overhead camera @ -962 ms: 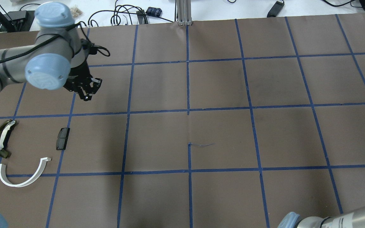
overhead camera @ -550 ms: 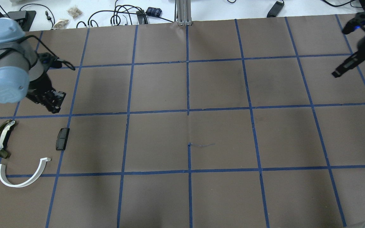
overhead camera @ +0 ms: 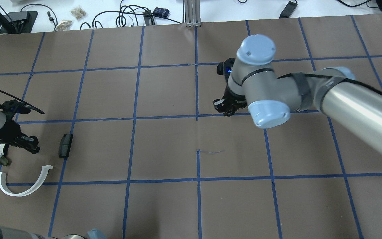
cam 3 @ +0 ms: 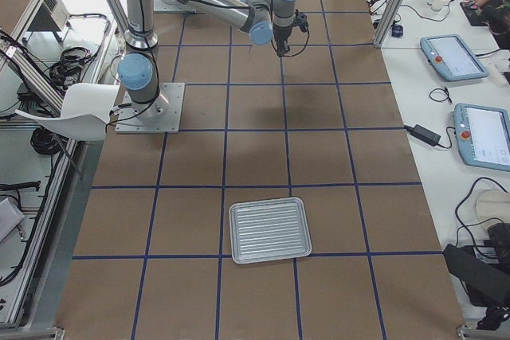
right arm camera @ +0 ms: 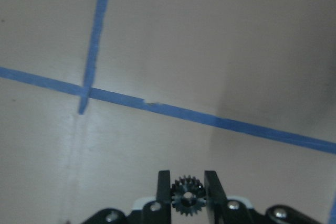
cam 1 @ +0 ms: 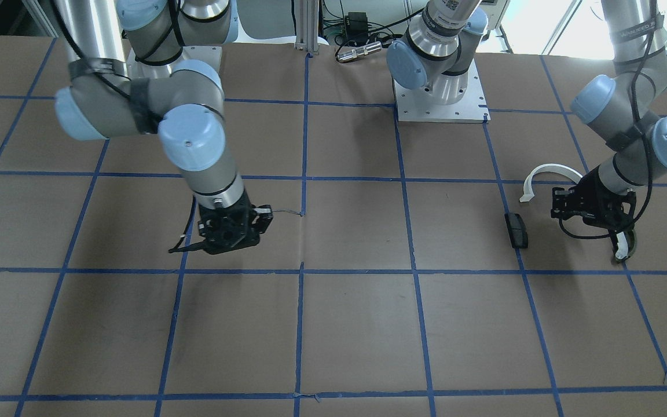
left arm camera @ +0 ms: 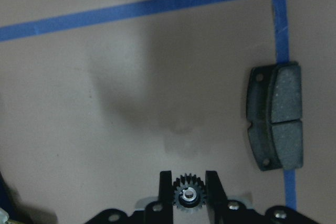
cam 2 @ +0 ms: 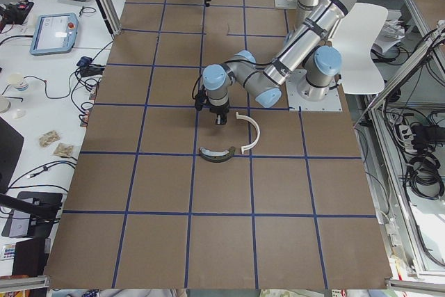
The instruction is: Place bearing gear from tray to pile
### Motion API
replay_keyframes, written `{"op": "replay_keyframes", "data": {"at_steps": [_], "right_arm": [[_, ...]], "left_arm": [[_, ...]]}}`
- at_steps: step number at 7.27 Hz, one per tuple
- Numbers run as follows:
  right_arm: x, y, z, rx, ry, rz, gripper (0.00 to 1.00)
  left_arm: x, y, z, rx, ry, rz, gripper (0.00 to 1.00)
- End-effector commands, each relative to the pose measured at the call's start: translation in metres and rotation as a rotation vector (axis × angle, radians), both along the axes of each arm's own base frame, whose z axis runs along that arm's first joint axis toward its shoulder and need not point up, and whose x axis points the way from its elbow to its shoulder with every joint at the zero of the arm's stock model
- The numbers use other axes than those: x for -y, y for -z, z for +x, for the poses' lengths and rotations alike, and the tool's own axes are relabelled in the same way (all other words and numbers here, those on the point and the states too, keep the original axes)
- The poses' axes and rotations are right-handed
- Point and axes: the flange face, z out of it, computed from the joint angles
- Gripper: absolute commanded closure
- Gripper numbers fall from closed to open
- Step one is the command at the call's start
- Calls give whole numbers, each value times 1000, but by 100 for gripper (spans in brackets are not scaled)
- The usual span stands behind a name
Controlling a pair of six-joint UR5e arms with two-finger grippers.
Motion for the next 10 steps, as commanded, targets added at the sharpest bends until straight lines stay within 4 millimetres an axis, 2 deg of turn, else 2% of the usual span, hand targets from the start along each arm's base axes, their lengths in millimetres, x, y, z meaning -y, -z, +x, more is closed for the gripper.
{"op": "replay_keyframes", "data": {"at_steps": [1,2,3,4,5,6,7,8,9,10], "right_arm": [[1,29,66,44,115,-61,100],[6,32,81,37,100,-69,98],[1,44,92,30,75,-56,90],[1,49,91,25,61,-52,31],[4,46,86,-31,34,-79,0],[14,33,75,-100,2,-126,0],[27,-4,69,-86,16,-163,0],[47,-39,54,-91,47,-136,0],[57,-89,44,-125,43,-80,0],[59,-143,33,-138,32,-60,0]], "left_arm": [[-1,5,6,15,-5,-23,35],[5,-19,-2,42,-9,-62,23],[22,-43,-13,69,-22,-100,20],[47,-75,-44,67,18,-139,20],[73,-107,-93,61,23,-132,20],[91,-133,-123,54,-20,-122,20],[105,-148,-151,49,-84,-122,20],[112,-151,-205,9,-61,-136,20],[111,-147,-259,-4,-122,-129,20],[113,-145,-305,-7,-194,-136,20]]}}
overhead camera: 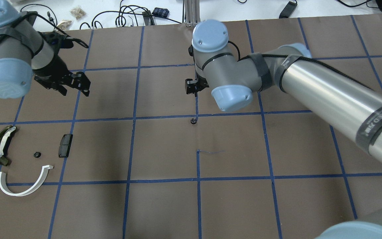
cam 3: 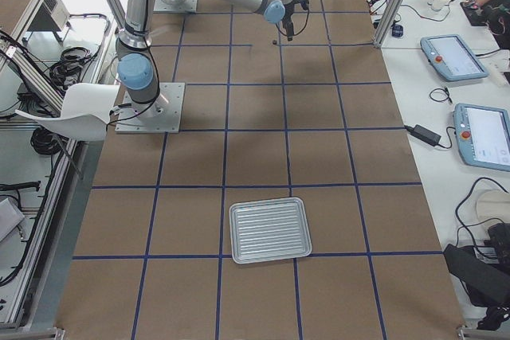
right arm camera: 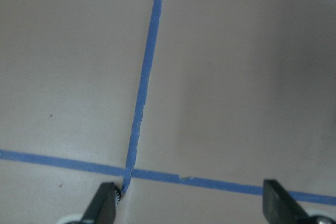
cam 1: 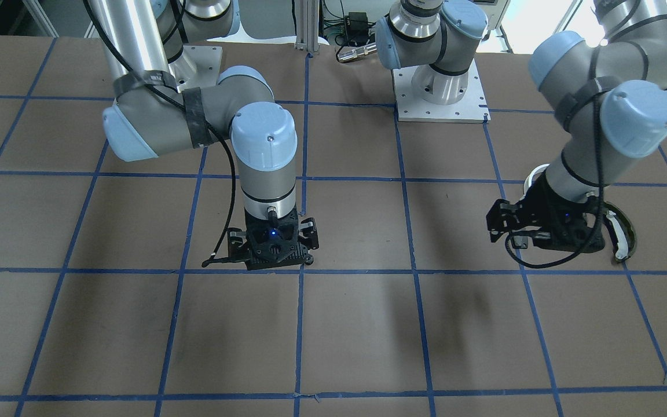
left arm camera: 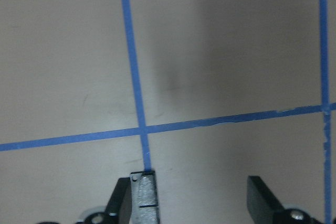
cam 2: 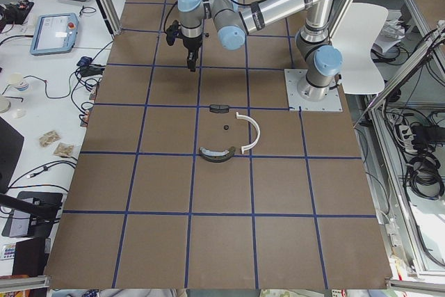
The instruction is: Place bearing gear from tray to pile
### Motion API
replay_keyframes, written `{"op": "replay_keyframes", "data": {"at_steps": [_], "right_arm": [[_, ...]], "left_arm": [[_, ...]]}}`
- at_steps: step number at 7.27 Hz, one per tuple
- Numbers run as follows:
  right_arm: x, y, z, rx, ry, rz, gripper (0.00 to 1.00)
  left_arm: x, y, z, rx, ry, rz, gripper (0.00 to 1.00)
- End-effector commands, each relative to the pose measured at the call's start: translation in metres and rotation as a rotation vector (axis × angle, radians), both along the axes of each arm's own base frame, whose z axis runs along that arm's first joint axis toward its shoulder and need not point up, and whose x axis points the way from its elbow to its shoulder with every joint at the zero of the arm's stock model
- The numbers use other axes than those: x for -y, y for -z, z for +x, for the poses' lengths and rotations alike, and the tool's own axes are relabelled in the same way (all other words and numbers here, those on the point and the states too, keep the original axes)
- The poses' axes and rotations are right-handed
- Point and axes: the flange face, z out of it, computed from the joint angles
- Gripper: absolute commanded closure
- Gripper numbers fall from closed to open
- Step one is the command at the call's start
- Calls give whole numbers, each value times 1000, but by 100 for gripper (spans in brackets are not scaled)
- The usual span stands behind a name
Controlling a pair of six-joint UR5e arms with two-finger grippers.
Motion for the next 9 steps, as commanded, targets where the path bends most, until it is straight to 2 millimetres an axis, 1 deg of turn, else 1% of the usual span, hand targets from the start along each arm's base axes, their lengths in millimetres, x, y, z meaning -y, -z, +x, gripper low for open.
{"op": "replay_keyframes", "data": {"at_steps": [1,2,3,4,5,6,7,8,9], "right_arm": [[-7,-105,-34,-43,9,59,0],[-11,-133,-81,-47,47,80,0],[-20,-158,-130,-41,65,105,0],[-34,-181,-160,-42,68,103,0],[-52,-184,-175,-44,65,118,0],[-65,-184,-176,-44,73,117,0],[-76,-184,-176,-40,79,118,1],[-82,-177,-176,-35,80,98,0],[-87,-169,-176,-36,73,77,0]], "left_arm": [[-12,13,-113,-32,-112,23,21],[-19,32,-153,-31,-124,41,25],[-16,44,-186,-47,-157,-16,24],[-24,66,-224,-46,-160,5,24],[-31,86,-258,-46,-139,6,24],[-30,107,-277,-56,-173,-9,24],[-29,124,-292,-58,-173,-17,24],[-33,137,-309,-56,-173,-30,24],[-31,147,-315,-62,-211,-41,24]]}}
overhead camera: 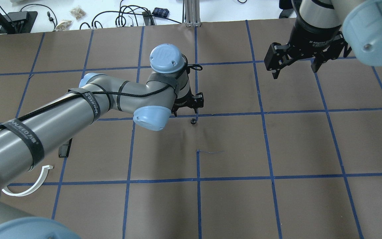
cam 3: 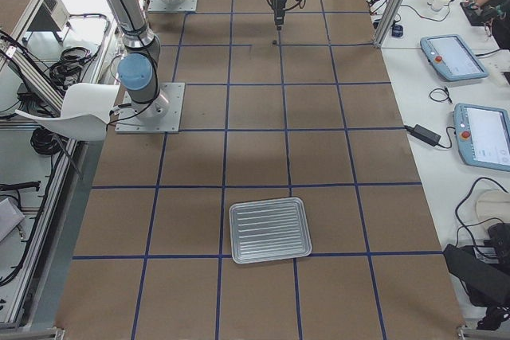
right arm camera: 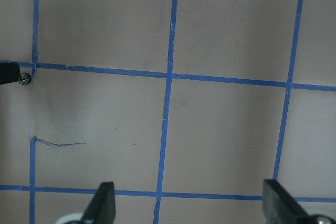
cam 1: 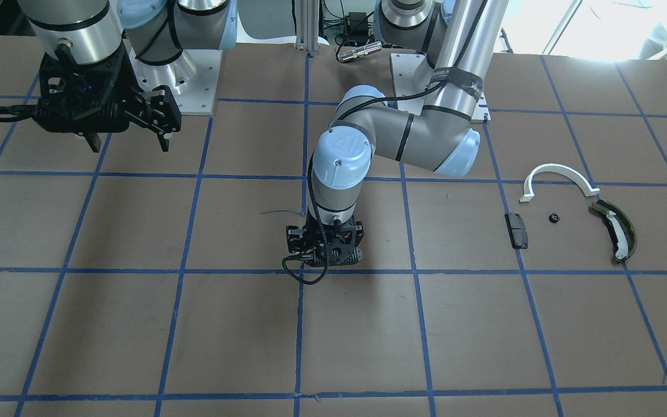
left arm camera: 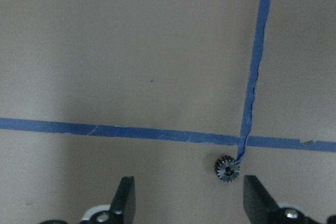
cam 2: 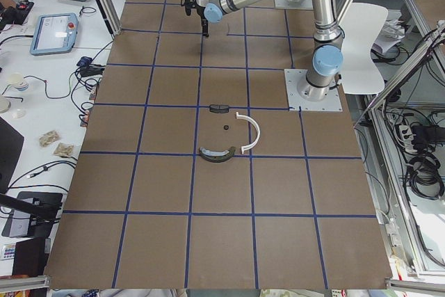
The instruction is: Place bearing gear from tray to pile
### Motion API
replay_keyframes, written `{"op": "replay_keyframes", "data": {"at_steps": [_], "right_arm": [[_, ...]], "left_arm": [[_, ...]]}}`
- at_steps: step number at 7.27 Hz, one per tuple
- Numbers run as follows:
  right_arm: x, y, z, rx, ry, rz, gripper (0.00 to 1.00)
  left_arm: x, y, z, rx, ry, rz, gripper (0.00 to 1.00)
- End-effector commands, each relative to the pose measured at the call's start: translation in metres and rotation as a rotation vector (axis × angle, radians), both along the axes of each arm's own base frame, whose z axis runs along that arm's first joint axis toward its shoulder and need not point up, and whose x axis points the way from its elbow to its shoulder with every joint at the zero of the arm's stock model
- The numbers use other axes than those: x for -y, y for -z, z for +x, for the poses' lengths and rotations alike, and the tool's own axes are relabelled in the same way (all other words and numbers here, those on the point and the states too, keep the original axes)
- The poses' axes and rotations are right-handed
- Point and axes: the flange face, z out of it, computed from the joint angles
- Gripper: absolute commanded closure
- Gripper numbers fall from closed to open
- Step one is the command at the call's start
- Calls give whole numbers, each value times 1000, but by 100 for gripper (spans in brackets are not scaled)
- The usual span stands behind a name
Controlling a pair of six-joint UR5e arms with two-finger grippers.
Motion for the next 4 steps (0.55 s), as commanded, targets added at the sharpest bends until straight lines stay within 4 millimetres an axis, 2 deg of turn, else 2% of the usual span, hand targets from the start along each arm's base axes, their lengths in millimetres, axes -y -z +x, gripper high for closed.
{"op": "replay_keyframes", "data": {"at_steps": [1,2,4], "right_arm": [[-10,13,-1,0,-9,-36,0],[-10,13,-1,1,-10,-38,0],[-10,13,-2,-3,-31,-36,0]], "left_arm": [[0,21,-13,-3,-34,-11,24],[-4,28,-14,2,-35,6,25],[-2,37,-14,6,-23,18,40]]}}
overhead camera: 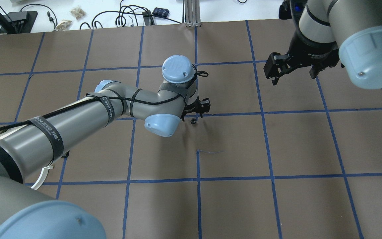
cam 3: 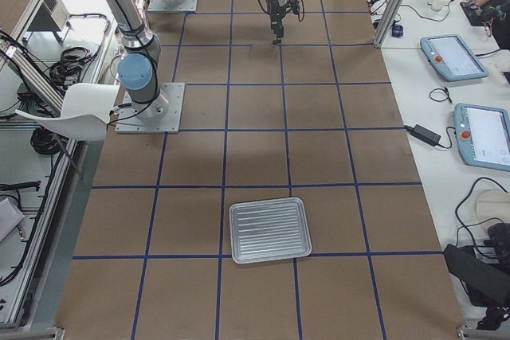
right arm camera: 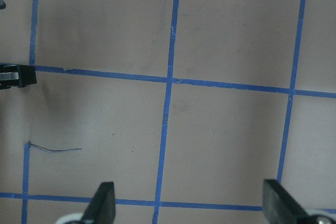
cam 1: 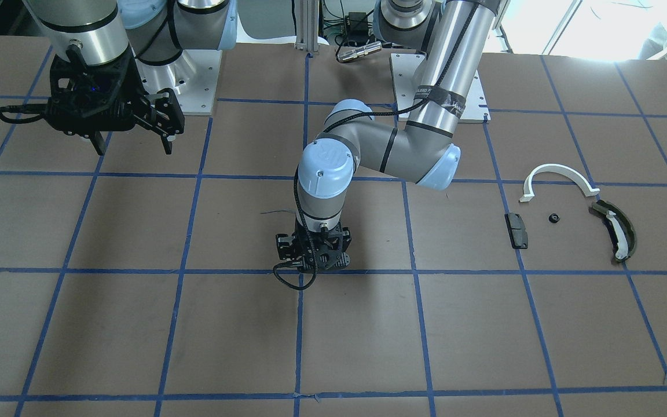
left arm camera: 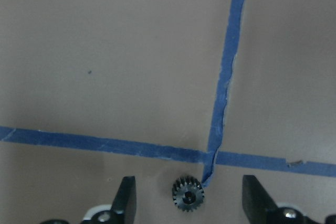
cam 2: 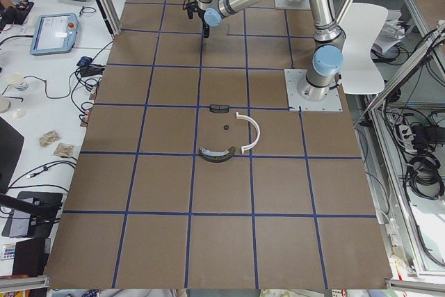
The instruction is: Place bearing gear from tray to pile
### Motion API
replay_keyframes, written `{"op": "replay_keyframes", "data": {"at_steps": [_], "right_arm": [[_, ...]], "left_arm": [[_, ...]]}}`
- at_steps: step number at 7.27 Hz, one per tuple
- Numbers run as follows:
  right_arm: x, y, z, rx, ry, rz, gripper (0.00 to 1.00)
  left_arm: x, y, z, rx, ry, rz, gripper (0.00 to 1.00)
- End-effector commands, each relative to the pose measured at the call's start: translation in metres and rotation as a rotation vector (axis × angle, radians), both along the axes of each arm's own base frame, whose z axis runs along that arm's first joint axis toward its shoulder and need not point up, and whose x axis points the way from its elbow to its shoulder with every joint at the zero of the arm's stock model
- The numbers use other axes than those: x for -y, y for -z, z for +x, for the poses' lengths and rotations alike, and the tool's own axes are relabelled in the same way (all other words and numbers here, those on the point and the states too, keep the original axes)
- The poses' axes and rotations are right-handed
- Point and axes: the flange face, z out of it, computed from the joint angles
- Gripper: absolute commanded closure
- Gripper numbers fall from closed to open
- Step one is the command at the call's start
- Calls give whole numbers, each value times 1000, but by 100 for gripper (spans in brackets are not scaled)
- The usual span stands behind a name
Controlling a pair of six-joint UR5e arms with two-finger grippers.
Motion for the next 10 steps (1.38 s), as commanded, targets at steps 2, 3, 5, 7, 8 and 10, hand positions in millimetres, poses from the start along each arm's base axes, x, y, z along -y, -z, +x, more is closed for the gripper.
{"op": "replay_keyframes", "data": {"at_steps": [2,3,5,7,8,10], "right_arm": [[0,1,0,-3,-20,0,0],[0,2,0,-3,-20,2,0],[0,1,0,0,-17,2,0],[2,2,0,3,-16,2,0],[3,1,0,0,-17,-11,0],[2,0,0,3,-17,-12,0]], "left_arm": [[-4,16,1,14,8,42,73],[-3,13,-2,13,12,34,80],[-2,6,-3,9,32,22,99],[13,-51,29,23,108,24,99],[27,-81,80,82,156,99,99],[38,-101,213,68,301,132,99]]}}
